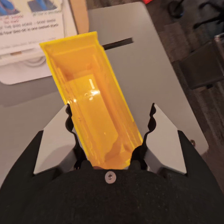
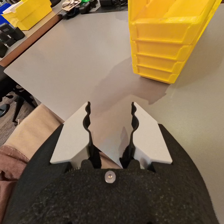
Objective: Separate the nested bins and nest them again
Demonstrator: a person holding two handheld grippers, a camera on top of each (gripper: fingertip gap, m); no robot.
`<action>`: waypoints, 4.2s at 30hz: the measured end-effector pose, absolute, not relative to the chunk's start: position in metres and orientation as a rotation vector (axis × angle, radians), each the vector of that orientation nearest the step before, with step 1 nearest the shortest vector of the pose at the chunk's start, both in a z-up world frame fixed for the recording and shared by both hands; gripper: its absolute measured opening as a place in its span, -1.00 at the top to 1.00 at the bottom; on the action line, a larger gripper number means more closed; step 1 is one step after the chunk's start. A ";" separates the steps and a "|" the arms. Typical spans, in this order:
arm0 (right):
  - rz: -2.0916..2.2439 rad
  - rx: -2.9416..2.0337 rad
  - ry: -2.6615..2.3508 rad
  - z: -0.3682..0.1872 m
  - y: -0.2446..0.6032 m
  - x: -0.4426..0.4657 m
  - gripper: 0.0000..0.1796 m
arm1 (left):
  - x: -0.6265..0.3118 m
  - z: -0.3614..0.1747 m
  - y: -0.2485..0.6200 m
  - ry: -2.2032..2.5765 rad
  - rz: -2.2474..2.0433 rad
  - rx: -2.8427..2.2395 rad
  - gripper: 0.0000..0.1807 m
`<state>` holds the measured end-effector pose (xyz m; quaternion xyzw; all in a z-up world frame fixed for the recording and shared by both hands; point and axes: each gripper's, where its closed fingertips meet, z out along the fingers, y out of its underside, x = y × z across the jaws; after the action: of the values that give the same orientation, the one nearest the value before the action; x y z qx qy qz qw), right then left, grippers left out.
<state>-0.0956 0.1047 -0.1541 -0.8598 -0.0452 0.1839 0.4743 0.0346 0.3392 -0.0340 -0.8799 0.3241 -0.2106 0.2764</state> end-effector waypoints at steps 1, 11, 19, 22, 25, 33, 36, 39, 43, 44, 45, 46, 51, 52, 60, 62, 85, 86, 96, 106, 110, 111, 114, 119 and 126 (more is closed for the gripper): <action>0.447 -2.103 -0.111 -0.154 0.105 -0.095 0.25 | 0.033 -0.024 0.328 0.919 -0.626 -2.325 -0.39; 0.358 -2.015 -0.086 -0.138 0.108 -0.090 0.27 | -0.200 0.001 0.206 0.822 -0.650 -1.674 0.23; 0.196 -1.982 -0.091 -0.134 0.112 -0.086 0.28 | -0.315 -0.103 0.144 0.810 -0.563 -1.782 0.24; 0.168 -1.999 -0.093 -0.137 0.115 -0.083 0.29 | -0.320 -0.121 0.132 0.826 -0.732 -1.916 0.33; 0.151 -2.004 -0.089 -0.139 0.117 -0.081 0.30 | -0.321 -0.134 0.134 0.843 -0.814 -1.971 0.39; 0.073 -2.029 -0.136 -0.149 0.119 -0.081 0.30 | -0.319 -0.146 0.137 0.918 -0.778 -1.998 0.47; 0.126 -2.035 -0.156 -0.151 0.116 -0.092 0.28 | -0.314 -0.148 0.135 0.943 -0.781 -2.001 0.47; 0.262 -2.018 -0.141 -0.145 0.111 -0.107 0.23 | -0.318 -0.151 0.141 0.960 -0.698 -1.999 0.48; 0.279 -2.035 -0.132 -0.149 0.110 -0.106 0.21 | -0.318 -0.151 0.140 0.948 -0.703 -2.005 0.50; 0.255 -2.044 -0.143 -0.151 0.111 -0.104 0.21 | -0.317 -0.152 0.138 0.944 -0.719 -2.016 0.51; 0.236 -2.053 -0.152 -0.153 0.112 -0.103 0.21 | -0.318 -0.155 0.137 0.938 -0.725 -2.035 0.53; 0.227 -2.062 -0.157 -0.155 0.113 -0.102 0.21 | -0.320 -0.157 0.138 0.926 -0.721 -2.054 0.53; 0.271 -2.055 -0.162 -0.153 0.115 -0.110 0.22 | -0.327 -0.158 0.141 0.880 -0.757 -2.078 0.54; 0.253 -2.057 -0.170 -0.154 0.115 -0.110 0.22 | -0.328 -0.158 0.141 0.869 -0.771 -2.086 0.55; 0.183 -2.066 -0.238 -0.165 0.119 -0.113 0.08 | -0.327 -0.163 0.139 0.741 -0.947 -2.192 0.58; 0.195 -2.040 -0.238 -0.166 0.122 -0.112 0.11 | -0.326 -0.163 0.139 0.724 -0.983 -2.207 0.58; 0.165 -2.739 0.126 -0.039 0.343 0.006 -0.40 | -0.319 -0.159 0.125 0.892 -0.849 -2.130 0.61; 0.149 -2.767 0.152 -0.042 0.350 0.006 -0.41 | -0.320 -0.160 0.124 0.894 -0.849 -2.132 0.61; -0.036 -2.960 0.293 -0.075 0.359 0.020 -0.22 | -0.327 -0.160 0.122 0.875 -0.861 -2.146 0.61; -0.045 -3.000 0.288 -0.070 0.356 0.020 0.00 | -0.321 -0.162 0.117 0.913 -0.853 -2.146 0.61; -0.050 -3.013 0.290 -0.063 0.352 0.022 0.00 | -0.321 -0.163 0.118 0.913 -0.851 -2.148 0.61; -0.048 -3.016 0.290 -0.060 0.351 0.022 0.00 | -0.321 -0.163 0.117 0.913 -0.854 -2.150 0.61; -0.058 -3.014 0.288 -0.049 0.349 0.024 0.01 | -0.320 -0.163 0.117 0.916 -0.855 -2.150 0.61; -0.075 -2.990 0.289 -0.027 0.343 0.029 0.02 | -0.318 -0.163 0.113 0.927 -0.859 -2.147 0.61; -0.058 -2.919 0.322 0.008 0.328 0.035 0.01 | -0.314 -0.164 0.108 0.944 -0.866 -2.144 0.61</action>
<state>0.0354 0.3279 0.0081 -0.9886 0.1091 -0.0195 0.1019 -0.3139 0.1084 -0.1636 -0.8142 0.3586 -0.3291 0.3165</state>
